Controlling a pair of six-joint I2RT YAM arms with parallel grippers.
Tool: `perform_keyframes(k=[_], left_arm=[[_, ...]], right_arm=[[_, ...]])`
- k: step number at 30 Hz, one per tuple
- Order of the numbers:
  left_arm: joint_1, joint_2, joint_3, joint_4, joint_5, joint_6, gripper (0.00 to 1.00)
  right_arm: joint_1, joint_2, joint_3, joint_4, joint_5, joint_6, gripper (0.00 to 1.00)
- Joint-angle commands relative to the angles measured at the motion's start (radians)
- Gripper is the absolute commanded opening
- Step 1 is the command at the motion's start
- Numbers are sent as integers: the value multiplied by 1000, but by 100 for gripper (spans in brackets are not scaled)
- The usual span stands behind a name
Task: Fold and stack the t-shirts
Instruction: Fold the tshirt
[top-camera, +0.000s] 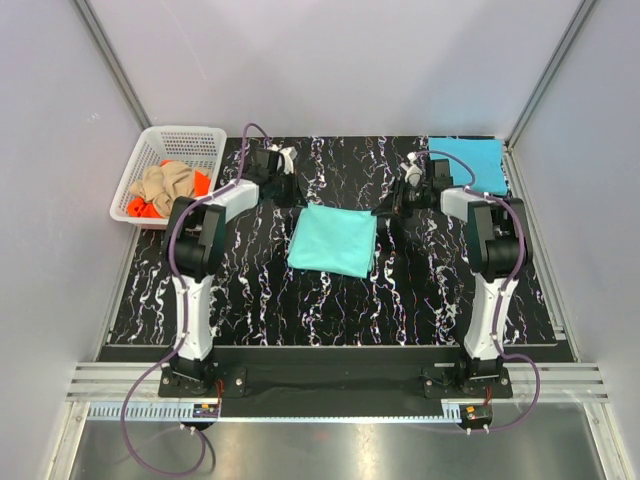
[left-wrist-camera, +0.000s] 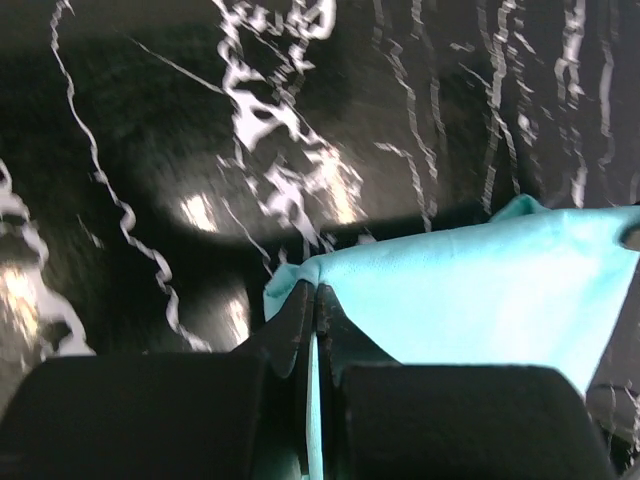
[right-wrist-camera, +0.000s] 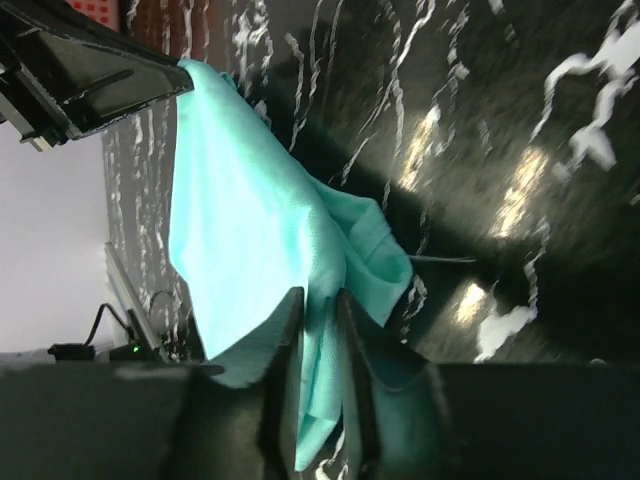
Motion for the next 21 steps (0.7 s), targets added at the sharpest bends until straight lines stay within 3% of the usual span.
perform_keyframes(k=[1, 3, 9, 11, 12, 17, 21], left_arm=[[10, 69, 116, 22, 4, -17, 1], [15, 92, 146, 15, -6, -20, 0], [29, 97, 146, 60, -10, -45, 0], [33, 102, 152, 60, -3, -51, 0], [35, 106, 152, 62, 3, -54, 0], [35, 94, 114, 80, 17, -60, 0], [35, 76, 86, 101, -6, -77, 0]], right_arm=[[-1, 45, 100, -16, 54, -8, 28], [-1, 73, 146, -25, 59, -3, 40], [-1, 67, 204, -118, 122, -22, 58], [-1, 41, 166, -115, 131, -7, 59], [-1, 33, 150, -112, 142, 3, 66], [5, -102, 9, -57, 201, 52, 64], [5, -168, 20, -114, 226, 90, 47]])
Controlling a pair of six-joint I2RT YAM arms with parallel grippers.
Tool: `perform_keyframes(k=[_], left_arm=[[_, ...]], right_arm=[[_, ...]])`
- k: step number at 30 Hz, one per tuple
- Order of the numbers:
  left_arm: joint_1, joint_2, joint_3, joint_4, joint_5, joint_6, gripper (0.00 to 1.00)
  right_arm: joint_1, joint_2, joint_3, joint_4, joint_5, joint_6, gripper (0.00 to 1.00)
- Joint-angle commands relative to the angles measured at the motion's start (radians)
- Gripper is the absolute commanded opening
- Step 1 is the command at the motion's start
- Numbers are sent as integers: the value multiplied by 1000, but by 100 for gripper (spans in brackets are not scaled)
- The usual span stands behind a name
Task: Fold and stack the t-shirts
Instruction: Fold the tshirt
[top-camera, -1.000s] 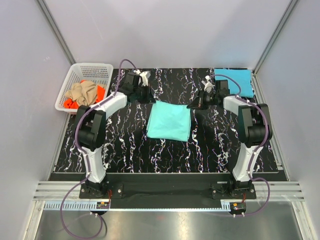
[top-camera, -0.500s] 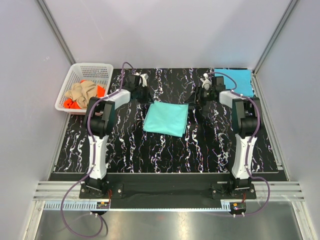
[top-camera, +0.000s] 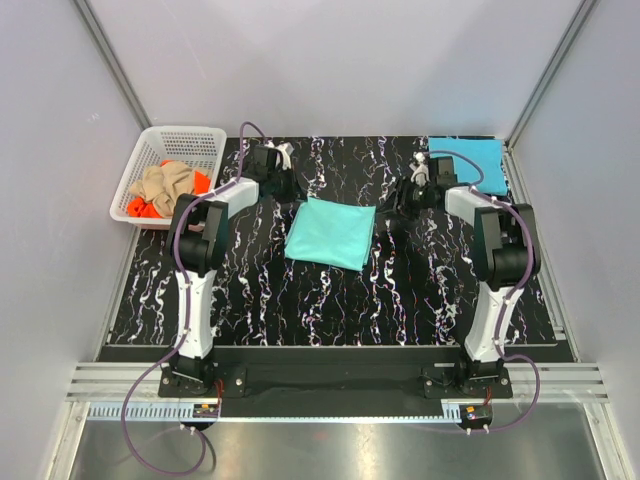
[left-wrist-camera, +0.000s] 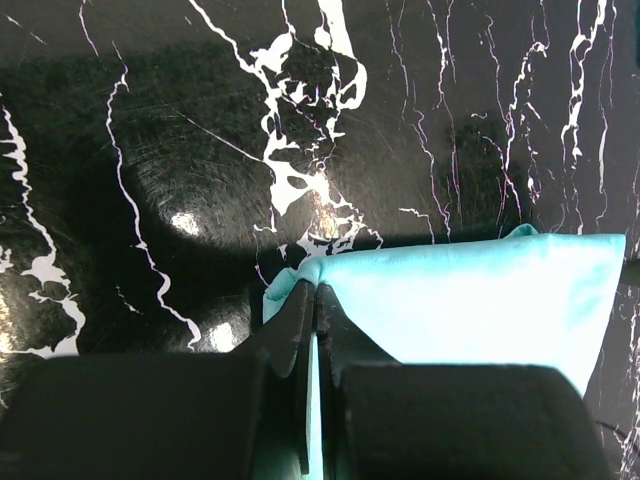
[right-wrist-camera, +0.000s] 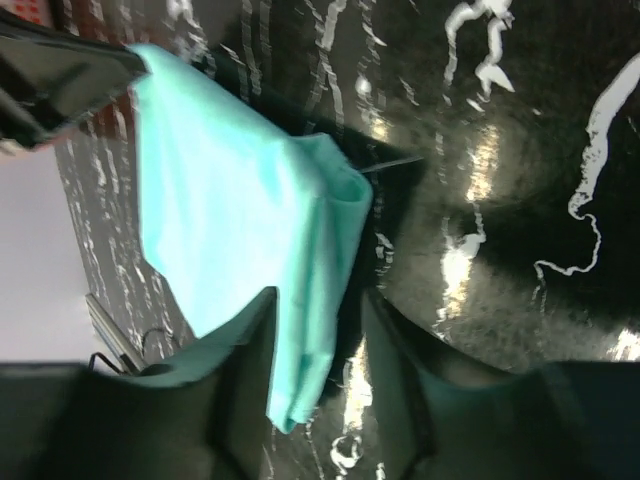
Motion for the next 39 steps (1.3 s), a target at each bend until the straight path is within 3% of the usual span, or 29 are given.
perform_keyframes(k=[1, 5, 14, 23, 24, 26, 28, 33, 35, 39], left_arm=[[5, -30, -14, 65, -8, -28, 0], [5, -8, -13, 63, -10, -39, 0], [10, -16, -60, 83, -93, -48, 0], [21, -33, -49, 36, -99, -53, 0], [21, -37, -42, 21, -99, -53, 3], [24, -62, -17, -19, -102, -56, 23], [27, -111, -14, -44, -111, -44, 47], [27, -229, -16, -163, -174, -4, 52], [24, -296, -42, -242, -188, 15, 52], [-7, -450, -329, -97, -65, -51, 52]], right_arm=[[11, -125, 14, 9, 40, 53, 43], [63, -108, -21, 157, -89, 122, 29], [92, 139, 34, 280, -98, 176, 29], [41, 116, 51, 295, -152, 181, 33], [41, 91, 59, 278, -154, 179, 35], [41, 62, 68, 251, -178, 188, 49], [41, 22, 75, 213, -180, 190, 54], [75, -93, -45, 121, -194, 153, 43], [110, -124, -88, 112, -180, 145, 33], [169, -131, -145, 127, -195, 147, 29]])
